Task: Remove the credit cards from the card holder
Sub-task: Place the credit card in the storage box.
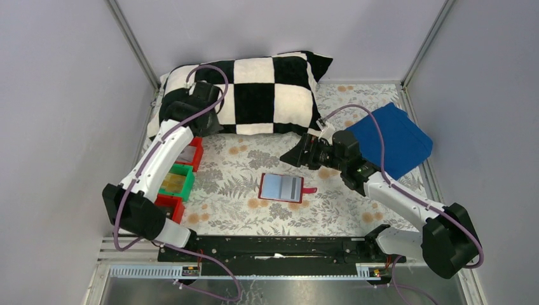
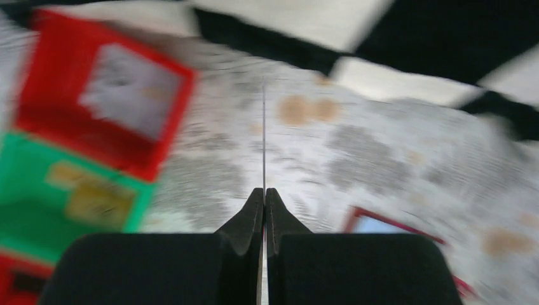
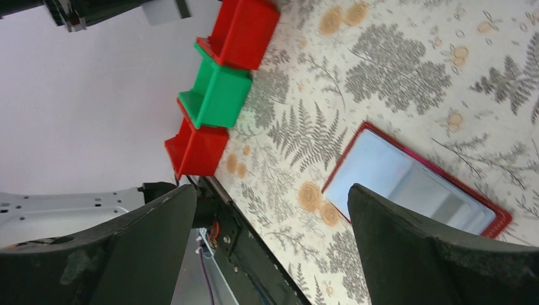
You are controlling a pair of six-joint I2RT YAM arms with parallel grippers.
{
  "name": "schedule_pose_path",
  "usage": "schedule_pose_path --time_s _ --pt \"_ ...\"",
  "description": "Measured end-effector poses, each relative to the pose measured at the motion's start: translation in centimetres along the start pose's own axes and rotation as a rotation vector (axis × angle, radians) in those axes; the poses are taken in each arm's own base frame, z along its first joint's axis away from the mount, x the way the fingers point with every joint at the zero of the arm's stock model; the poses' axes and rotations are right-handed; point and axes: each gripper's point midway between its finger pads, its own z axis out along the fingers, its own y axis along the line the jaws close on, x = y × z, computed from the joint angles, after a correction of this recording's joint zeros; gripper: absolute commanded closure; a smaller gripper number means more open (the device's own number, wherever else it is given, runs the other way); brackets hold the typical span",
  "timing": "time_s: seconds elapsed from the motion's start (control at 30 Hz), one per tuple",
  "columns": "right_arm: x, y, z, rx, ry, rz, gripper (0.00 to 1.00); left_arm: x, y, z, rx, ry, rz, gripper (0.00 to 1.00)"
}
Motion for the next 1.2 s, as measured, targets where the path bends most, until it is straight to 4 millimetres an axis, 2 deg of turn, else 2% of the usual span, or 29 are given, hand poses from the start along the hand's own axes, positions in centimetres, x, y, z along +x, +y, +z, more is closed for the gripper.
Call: schedule_pose_path --time_s 0.17,0.3,0.4,0.5,0.57,0.7,0.8,0.97,1.1,1.2 --pt "1.0 -1.3 0.0 0.048 0.039 0.012 0.03 0.5 9.0 0.4 -0.505 -0.02 0.065 1.0" --pt "1.5 -1.9 0.3 0.06 0.06 0.024 0.03 1.1 12.8 1.2 -0.778 0.01 0.097 1.0" --pt "1.9 -2.3 0.6 0.066 0.078 0.032 0.03 0.8 13.4 2.6 -0.886 0.025 0.07 1.0" --pt "2.1 -2.2 0.6 0.061 0.09 0.035 0.03 0.5 13.3 3.6 -0.907 0.016 -0.007 1.0" --pt "2.2 -2.2 0.5 0.057 0.094 0.035 0.03 0.0 13.0 3.7 -0.899 -0.01 -0.095 1.0" --pt "2.4 -2.1 0.5 0.054 0.107 0.039 0.03 -1.1 14.1 3.6 -0.902 -0.054 -0.308 1.0" --pt "2.6 -2.0 0.5 0.049 0.125 0.045 0.03 -1.2 15.3 4.3 -0.916 -0.04 -0.458 1.0" --pt "2.5 -1.7 0.7 0.044 0.131 0.045 0.04 0.4 17.3 7.3 -0.973 0.042 -0.634 1.0" --pt "2.5 -1.7 0.6 0.046 0.136 0.048 0.04 2.2 17.5 9.6 -0.999 0.109 -0.72 1.0" --pt "2.7 -1.9 0.6 0.051 0.145 0.053 0.04 2.8 17.3 10.3 -1.001 0.128 -0.766 1.0"
